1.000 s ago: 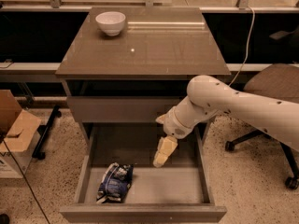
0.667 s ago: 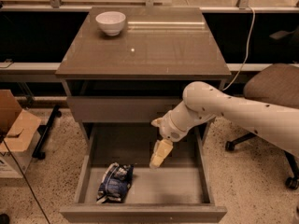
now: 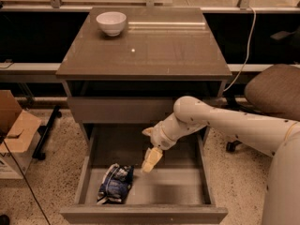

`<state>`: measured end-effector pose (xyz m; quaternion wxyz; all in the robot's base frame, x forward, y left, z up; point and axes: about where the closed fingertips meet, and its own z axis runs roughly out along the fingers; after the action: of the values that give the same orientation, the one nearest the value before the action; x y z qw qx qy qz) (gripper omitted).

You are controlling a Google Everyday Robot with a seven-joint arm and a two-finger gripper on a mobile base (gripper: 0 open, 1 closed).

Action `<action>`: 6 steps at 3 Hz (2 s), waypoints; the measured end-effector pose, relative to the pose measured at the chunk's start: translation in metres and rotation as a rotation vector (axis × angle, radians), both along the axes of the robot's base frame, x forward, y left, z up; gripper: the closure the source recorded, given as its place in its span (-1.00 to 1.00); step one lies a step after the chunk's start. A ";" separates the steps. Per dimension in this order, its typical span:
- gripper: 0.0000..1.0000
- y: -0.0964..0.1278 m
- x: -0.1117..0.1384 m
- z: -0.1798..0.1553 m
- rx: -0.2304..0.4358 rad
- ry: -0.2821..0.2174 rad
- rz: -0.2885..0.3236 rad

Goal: Pick blue chip bag from middle drawer and place on counter

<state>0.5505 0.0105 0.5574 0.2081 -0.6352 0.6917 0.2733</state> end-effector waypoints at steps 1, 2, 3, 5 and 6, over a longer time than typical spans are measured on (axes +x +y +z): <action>-1.00 0.010 0.000 -0.030 0.100 0.088 0.000; -1.00 0.013 -0.002 -0.039 0.105 0.105 0.000; -1.00 0.024 0.002 -0.061 0.070 0.122 0.015; -1.00 0.046 0.003 -0.110 0.055 0.153 0.056; -1.00 0.054 0.003 -0.138 0.061 0.193 0.057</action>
Offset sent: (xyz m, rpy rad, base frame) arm 0.0001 0.0092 -0.0266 0.0892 0.0773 0.0003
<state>0.5539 0.0647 0.4189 0.1518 -0.6189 0.6814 0.3599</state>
